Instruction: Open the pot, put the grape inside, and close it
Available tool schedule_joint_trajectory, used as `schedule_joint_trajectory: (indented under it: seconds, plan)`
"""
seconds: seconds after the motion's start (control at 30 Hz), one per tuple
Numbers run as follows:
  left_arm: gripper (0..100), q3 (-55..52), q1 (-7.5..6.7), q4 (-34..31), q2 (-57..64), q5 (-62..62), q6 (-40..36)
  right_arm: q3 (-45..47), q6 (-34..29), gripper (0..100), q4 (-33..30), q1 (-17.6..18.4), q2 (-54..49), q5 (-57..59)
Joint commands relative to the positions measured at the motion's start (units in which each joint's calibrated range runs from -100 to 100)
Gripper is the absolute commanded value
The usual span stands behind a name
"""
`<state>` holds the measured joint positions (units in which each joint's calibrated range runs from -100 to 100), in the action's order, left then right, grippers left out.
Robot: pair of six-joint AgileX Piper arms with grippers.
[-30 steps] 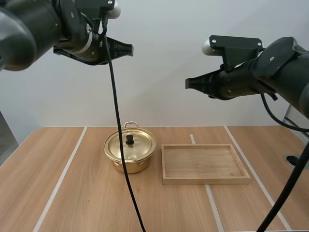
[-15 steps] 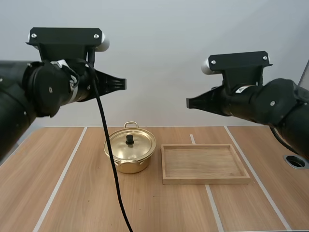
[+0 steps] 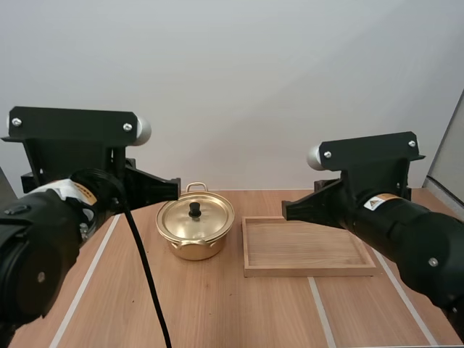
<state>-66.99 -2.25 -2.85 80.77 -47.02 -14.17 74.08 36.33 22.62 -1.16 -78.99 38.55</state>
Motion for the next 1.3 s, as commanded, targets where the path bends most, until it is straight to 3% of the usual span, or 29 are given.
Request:
schedule_joint_trajectory:
  seconds: [0.0, 0.3, 0.47, 0.9, 1.27]
  plan:
    - [0, -2.69, 0.02, -1.10, 2.97, -0.25, -0.63, 0.85, -0.14, 0, 0.12, 0.07, -3.91, 6.56]
    - [0, -8.75, 0.02, -1.94, 10.32, 2.86, -0.63, 4.00, 0.95, 0, -0.65, 0.07, -14.81, 8.30]
    - [0, -15.54, 0.02, -2.54, 10.88, 7.07, 1.13, 7.19, 5.93, 0, 2.18, 0.07, -20.60, -1.93]
    - [0, -30.48, 0.74, -2.54, 10.88, 26.51, 3.17, 20.99, 7.27, 0, 1.26, 0.07, -21.01, -5.50]
    - [0, -33.01, 0.81, -2.54, 10.88, 23.54, 2.37, 25.92, 5.09, 0, 4.10, 0.07, -21.01, -6.96]
